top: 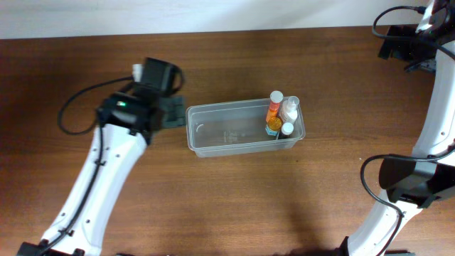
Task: Pack container
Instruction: 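Raise the left gripper and move it over the Panadol box, then lower the left gripper and grasp the white Panadol box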
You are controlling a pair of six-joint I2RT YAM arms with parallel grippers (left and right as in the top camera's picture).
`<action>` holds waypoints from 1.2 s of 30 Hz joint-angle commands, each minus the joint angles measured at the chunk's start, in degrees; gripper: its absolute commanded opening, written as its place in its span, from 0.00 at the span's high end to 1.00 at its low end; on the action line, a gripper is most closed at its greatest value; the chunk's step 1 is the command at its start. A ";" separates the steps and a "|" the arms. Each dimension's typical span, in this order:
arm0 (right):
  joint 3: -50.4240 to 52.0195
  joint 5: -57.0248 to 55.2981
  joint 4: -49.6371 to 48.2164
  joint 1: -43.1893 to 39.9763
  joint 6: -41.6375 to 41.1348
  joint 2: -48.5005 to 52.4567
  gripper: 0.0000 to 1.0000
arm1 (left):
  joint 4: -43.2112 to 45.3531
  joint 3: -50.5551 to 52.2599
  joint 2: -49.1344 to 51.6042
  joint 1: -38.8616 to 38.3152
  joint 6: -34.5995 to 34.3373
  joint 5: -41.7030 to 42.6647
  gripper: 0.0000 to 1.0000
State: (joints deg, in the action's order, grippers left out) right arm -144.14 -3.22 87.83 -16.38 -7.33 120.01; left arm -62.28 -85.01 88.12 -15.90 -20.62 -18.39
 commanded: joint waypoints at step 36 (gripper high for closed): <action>-1.01 -0.48 -0.17 -0.15 -0.22 -1.36 0.02 | 20.57 7.04 26.32 20.20 -2.80 13.05 0.01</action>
State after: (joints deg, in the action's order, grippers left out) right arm -144.14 -3.22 87.83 -16.38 -7.33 119.98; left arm -42.22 -78.24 112.33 4.32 -25.26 -5.93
